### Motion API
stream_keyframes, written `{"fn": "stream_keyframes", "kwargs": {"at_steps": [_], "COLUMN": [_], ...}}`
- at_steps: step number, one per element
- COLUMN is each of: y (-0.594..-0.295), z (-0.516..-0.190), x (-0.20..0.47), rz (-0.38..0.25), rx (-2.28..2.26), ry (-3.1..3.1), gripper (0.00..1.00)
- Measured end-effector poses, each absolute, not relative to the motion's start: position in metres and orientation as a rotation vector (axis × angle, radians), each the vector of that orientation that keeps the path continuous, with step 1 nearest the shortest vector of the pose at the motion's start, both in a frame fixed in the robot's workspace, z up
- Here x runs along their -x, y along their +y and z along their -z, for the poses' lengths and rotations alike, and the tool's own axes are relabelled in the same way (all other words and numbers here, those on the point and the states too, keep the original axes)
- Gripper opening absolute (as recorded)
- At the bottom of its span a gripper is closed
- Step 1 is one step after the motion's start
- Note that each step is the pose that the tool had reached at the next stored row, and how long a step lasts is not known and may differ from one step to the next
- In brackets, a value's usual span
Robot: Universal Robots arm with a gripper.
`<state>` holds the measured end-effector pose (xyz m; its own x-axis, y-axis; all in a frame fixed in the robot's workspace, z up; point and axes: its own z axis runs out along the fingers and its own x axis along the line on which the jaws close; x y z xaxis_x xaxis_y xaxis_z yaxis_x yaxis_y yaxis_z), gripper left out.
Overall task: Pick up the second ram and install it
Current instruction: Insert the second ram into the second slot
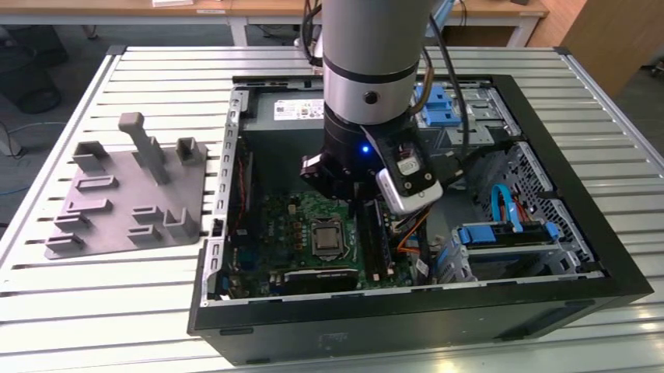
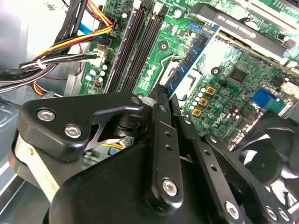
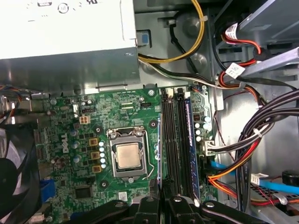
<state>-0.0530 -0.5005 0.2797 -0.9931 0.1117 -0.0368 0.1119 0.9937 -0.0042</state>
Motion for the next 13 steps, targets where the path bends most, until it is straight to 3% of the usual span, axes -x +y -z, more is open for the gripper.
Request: {"fn": "stream_keyframes", "kwargs": {"at_steps": [13], "y": [-0.5005], "z": [-0.2748], "x": [0.0528], "rz": [0.010], "rx": [-0.174], "ry": [3.100], "gripper": [0.14]}}
